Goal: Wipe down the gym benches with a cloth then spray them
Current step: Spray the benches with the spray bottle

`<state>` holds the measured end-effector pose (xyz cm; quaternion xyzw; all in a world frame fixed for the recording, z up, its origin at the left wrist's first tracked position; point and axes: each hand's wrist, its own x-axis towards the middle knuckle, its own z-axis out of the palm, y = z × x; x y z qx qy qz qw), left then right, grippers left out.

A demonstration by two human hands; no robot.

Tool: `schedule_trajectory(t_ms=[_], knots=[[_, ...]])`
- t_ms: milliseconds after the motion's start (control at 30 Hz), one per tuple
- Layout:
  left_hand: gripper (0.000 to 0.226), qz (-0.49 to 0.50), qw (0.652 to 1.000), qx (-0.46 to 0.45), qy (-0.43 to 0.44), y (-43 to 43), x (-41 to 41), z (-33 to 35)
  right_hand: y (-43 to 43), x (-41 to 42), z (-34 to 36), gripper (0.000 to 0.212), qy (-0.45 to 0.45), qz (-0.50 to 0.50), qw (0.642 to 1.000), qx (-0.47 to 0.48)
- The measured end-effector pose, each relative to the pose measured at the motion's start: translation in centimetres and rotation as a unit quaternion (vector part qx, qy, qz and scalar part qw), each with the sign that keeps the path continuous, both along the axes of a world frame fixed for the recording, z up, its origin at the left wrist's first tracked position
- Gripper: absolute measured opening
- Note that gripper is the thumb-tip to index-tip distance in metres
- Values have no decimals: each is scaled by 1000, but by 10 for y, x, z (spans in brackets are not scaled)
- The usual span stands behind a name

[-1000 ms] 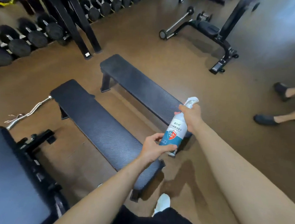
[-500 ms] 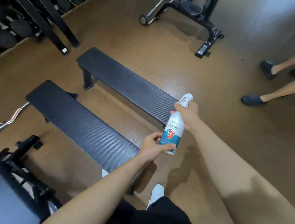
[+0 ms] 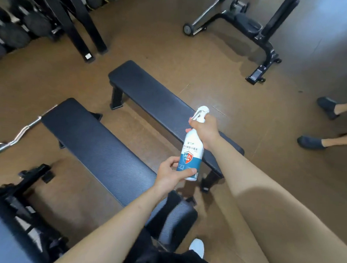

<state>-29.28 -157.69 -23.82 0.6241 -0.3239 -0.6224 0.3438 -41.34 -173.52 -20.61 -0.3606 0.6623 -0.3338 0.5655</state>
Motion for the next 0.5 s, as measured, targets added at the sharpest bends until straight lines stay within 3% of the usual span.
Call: schedule_trajectory(t_ms=[167, 333, 500], knots=[[48, 32, 999, 3, 5, -59, 96, -7, -59, 105, 0, 18, 17, 9, 1000, 0], [36, 59, 997, -27, 30, -109, 166, 2, -117, 190, 18, 14, -22, 45, 998, -33], [40, 124, 991, -38, 40, -165, 231, -2, -178, 272, 27, 15, 14, 75, 996, -40]])
